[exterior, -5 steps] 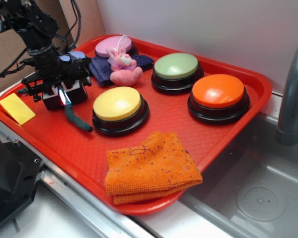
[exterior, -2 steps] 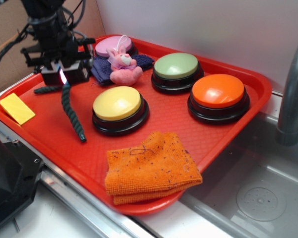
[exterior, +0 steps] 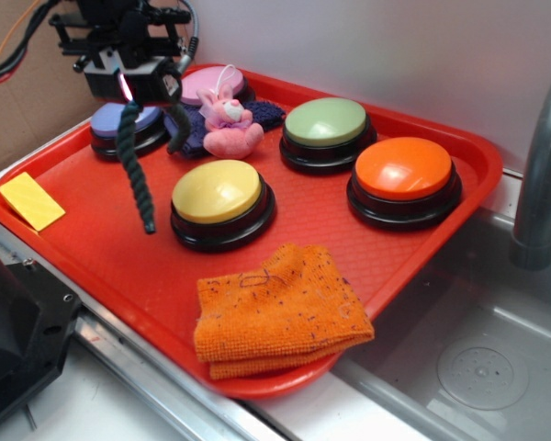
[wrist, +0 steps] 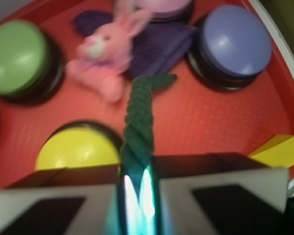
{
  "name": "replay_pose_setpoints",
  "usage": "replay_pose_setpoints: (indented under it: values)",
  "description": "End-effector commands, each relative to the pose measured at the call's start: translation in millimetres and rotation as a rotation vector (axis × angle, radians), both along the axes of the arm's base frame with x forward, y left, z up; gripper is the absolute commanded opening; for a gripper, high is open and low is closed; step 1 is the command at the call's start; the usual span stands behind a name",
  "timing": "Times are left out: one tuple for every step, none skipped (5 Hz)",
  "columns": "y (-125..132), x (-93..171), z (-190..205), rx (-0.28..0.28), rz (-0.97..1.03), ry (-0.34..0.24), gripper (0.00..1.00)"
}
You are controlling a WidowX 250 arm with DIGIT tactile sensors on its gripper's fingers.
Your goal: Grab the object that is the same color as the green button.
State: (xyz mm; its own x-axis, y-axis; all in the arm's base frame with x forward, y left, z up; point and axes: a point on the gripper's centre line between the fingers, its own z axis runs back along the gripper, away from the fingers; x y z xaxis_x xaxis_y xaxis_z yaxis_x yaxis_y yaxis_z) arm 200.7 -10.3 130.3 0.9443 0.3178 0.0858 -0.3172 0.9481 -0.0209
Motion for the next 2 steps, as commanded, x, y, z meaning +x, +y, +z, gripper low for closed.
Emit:
replay_pose_setpoints:
  values:
    - [-21.9,-15.4,27.4,-0.050,-0.283,-0.095,0.00]
    - [-19.2,-16.6,24.8,-0.038,-0.333,-0.061,0.00]
